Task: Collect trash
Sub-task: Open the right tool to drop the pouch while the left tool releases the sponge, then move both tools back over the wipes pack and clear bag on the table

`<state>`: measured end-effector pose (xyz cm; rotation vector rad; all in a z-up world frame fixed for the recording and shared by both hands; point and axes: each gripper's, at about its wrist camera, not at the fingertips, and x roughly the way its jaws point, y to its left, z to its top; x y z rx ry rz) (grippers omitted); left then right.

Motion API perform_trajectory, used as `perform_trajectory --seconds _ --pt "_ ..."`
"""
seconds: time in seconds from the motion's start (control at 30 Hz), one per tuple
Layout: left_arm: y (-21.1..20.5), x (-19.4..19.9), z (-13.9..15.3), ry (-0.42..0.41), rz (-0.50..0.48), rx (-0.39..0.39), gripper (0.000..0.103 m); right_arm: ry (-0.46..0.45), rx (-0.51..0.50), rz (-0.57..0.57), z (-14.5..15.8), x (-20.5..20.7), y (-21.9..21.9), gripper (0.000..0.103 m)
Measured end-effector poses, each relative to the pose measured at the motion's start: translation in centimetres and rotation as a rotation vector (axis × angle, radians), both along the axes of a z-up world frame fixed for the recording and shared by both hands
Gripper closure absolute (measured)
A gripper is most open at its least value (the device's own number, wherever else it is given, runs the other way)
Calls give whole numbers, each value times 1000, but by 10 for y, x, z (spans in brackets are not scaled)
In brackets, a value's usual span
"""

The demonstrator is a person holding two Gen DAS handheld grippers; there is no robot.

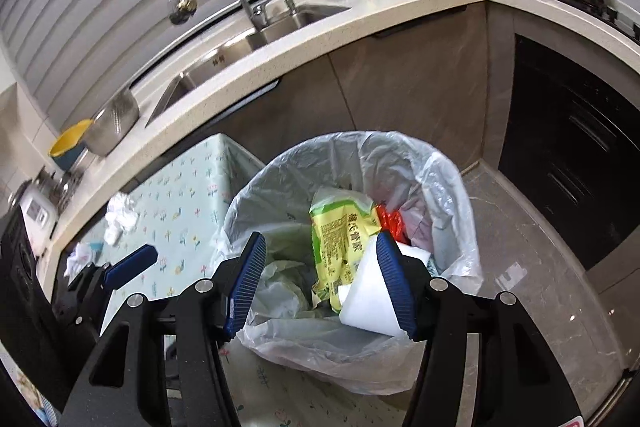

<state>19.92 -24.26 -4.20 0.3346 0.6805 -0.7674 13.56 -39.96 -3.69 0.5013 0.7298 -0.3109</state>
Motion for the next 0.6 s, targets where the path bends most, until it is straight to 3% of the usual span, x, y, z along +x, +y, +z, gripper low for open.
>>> perform_trajectory --seconds 0.3,0.6 --pt "26 1 27 0 86 -18 7 -23 -58 -5 29 -16 12 46" --pt "78 6 52 13 200 -51 7 -45 -99 58 56 -15 54 45"
